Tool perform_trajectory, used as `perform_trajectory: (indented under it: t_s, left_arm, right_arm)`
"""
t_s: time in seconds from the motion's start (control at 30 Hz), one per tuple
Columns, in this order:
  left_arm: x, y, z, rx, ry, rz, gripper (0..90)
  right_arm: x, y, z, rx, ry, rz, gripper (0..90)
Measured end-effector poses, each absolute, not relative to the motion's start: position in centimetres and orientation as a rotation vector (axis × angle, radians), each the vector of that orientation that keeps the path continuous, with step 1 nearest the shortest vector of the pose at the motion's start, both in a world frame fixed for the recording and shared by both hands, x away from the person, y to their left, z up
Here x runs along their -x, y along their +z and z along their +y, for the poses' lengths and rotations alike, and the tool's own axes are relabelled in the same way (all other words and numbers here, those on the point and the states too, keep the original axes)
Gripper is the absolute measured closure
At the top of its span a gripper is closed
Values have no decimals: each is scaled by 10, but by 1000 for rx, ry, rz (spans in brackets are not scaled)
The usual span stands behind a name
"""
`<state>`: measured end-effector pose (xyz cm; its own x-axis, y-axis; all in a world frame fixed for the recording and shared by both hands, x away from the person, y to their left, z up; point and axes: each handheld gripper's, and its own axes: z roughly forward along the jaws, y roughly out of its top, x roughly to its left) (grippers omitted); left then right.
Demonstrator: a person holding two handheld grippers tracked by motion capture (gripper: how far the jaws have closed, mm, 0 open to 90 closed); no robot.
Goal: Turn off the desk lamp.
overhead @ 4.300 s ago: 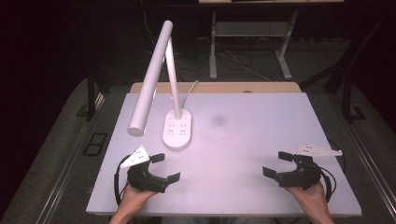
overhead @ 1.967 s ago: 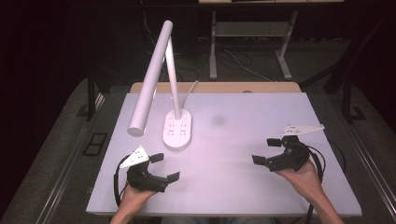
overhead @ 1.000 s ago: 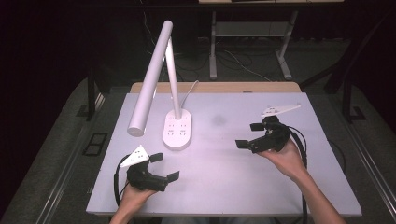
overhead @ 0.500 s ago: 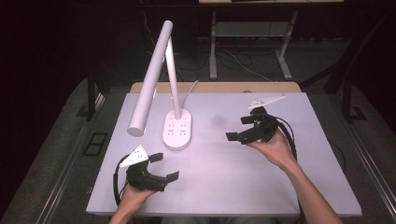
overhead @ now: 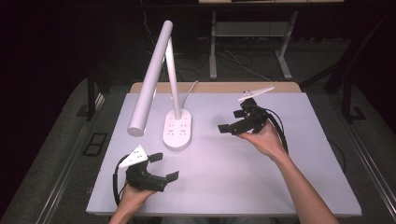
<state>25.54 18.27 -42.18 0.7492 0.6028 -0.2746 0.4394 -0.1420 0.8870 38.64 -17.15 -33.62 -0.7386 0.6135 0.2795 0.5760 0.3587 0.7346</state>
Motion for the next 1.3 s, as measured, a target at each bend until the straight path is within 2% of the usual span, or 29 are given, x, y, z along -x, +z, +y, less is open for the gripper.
perform_trajectory:
  t_s: [1.23,1.3]
  left_arm:
    - [-255,-421,185,-1761,173,814,0]
    - [-255,-421,186,-1760,172,815,0]
  right_arm:
    - [-451,-347,-112,-1153,1373,2573,8]
    - [-454,-349,-109,-1145,1387,2579,87]
